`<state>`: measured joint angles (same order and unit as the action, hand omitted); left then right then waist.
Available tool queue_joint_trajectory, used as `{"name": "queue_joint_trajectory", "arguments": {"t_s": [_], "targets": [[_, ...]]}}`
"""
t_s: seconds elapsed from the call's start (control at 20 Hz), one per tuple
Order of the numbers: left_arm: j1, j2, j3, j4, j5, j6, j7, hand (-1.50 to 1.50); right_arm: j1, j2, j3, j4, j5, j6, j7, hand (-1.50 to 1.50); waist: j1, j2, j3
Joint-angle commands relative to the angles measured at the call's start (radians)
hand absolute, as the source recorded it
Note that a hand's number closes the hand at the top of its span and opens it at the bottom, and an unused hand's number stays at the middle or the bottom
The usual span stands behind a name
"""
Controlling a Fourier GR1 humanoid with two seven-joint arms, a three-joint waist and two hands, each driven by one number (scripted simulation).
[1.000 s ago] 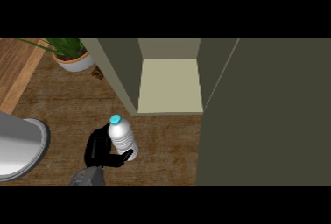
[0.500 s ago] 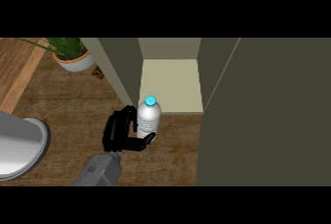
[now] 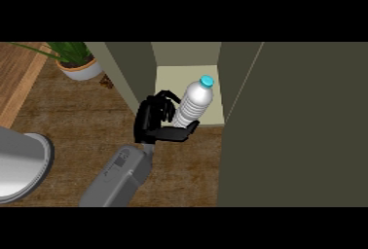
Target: Pick up the bottled water, place it into the cabinet and close the cabinet
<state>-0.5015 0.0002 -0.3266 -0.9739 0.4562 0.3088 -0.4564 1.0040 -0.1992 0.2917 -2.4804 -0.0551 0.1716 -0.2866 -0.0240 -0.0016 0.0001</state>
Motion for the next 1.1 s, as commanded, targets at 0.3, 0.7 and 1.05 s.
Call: {"name": "queue_joint_trajectory", "arguments": {"t_s": [0.3, 0.7, 1.05], "targets": [[-0.338, 0.000, -0.095, 0.177, 0.067, 0.252, 0.159, 1.50, -0.055, -0.007, -0.076, -0.067, -0.142, 0.021, 0.064, -1.50, -0.016, 0.010, 0.000], [-0.468, 0.000, -0.014, 0.509, 0.081, 0.204, 0.056, 1.50, -0.009, -0.028, -0.124, -0.026, -0.149, 0.086, -0.014, -1.50, -0.044, 0.015, 0.000], [-0.568, 0.000, 0.007, 0.717, 0.023, 0.298, 0.049, 1.50, -0.028, -0.013, -0.130, -0.008, -0.157, 0.100, -0.023, -1.50, -0.059, 0.026, 0.000]]}}
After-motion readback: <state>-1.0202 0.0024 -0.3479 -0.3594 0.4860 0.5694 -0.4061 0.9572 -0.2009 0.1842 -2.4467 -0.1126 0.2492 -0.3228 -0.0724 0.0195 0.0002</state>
